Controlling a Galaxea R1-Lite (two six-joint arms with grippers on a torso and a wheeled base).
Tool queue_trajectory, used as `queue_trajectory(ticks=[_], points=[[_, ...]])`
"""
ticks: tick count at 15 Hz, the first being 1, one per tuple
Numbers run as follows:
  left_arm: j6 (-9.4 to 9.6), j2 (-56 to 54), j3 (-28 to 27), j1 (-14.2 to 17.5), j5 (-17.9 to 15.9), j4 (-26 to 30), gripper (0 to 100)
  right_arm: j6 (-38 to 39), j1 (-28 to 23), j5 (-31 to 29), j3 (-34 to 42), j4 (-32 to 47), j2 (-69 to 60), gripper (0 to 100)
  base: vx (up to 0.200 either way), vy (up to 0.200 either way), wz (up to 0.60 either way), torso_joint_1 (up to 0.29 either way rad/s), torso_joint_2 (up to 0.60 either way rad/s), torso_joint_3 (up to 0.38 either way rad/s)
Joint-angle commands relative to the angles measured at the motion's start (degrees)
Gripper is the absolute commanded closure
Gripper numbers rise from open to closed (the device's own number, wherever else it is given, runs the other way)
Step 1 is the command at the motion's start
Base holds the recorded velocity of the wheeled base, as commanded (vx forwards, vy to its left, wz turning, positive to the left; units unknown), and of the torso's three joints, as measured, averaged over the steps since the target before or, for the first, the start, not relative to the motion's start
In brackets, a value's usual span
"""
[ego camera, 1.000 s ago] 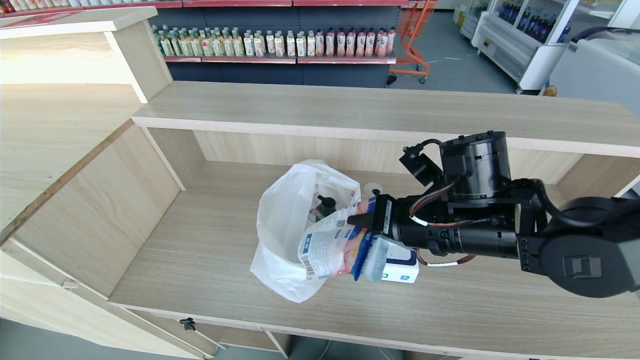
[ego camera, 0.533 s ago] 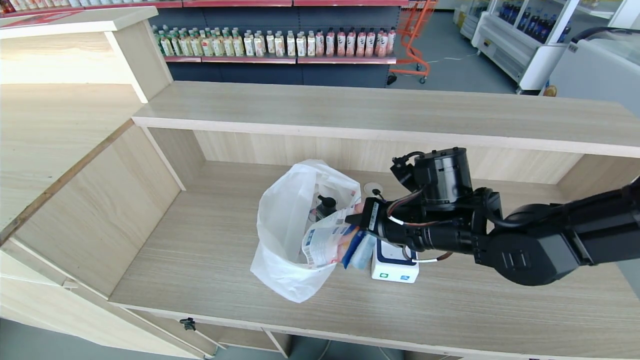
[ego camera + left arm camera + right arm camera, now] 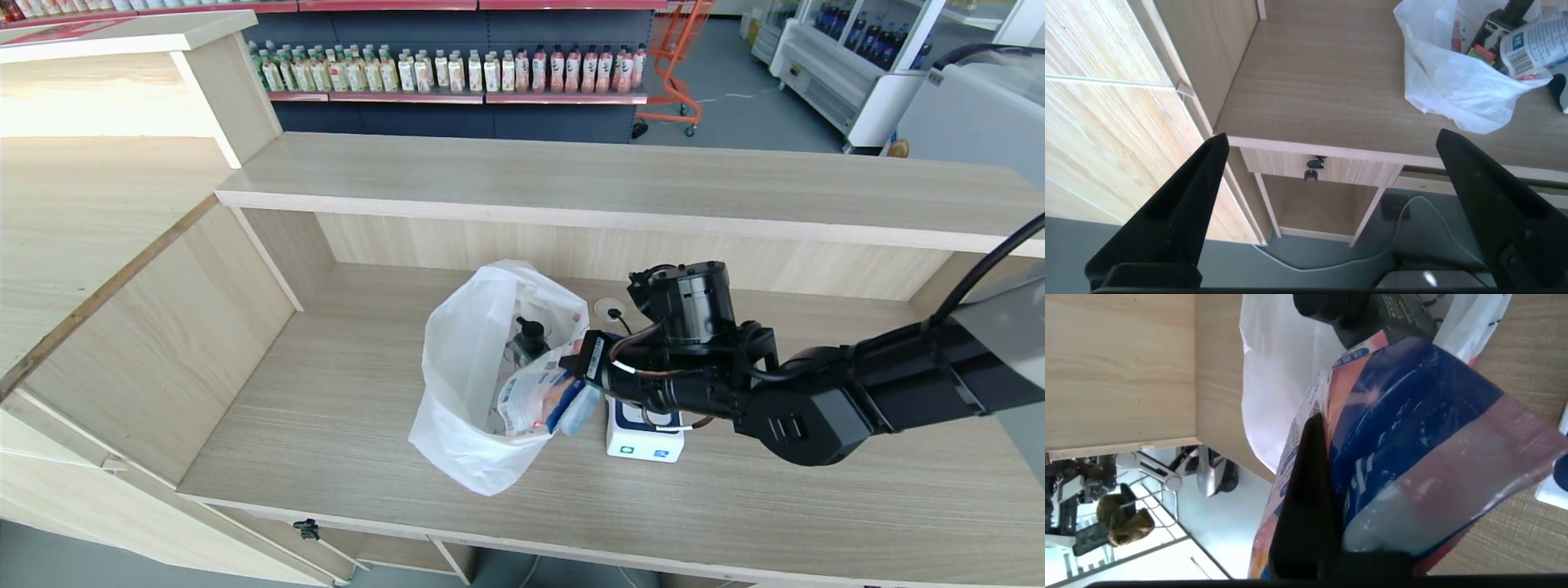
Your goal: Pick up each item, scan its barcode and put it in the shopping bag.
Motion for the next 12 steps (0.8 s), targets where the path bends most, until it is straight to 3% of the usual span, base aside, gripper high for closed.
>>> queue_trajectory(ticks=[1,3,4,9,12], points=[[0.04,0.1,0.0,0.0,0.0,0.0,0,0.2,0.1,0.0,-0.2,-1.6,1.2,100,0.0,0.0,0.0,0.0,0.0,0.0],[0.04,0.0,0.0,0.0,0.0,0.0,0,-0.1,0.1,0.1,-0.3,-2.2,1.9,100,0.0,0.0,0.0,0.0,0.0,0.0],[0.04,0.0,0.0,0.0,0.0,0.0,0,-0.1,0.1,0.1,-1.0,-2.3,2.1,0,0.0,0.0,0.0,0.0,0.0,0.0],[0.04,0.1,0.0,0.0,0.0,0.0,0,1.2,-0.2,0.1,-2.6,-4.0,2.0,0,0.0,0.0,0.0,0.0,0.0,0.0],[0.04,0.1,0.0,0.0,0.0,0.0,0,6.5,-0.9,0.4,-2.4,-6.6,0.7,0,0.0,0.0,0.0,0.0,0.0,0.0]])
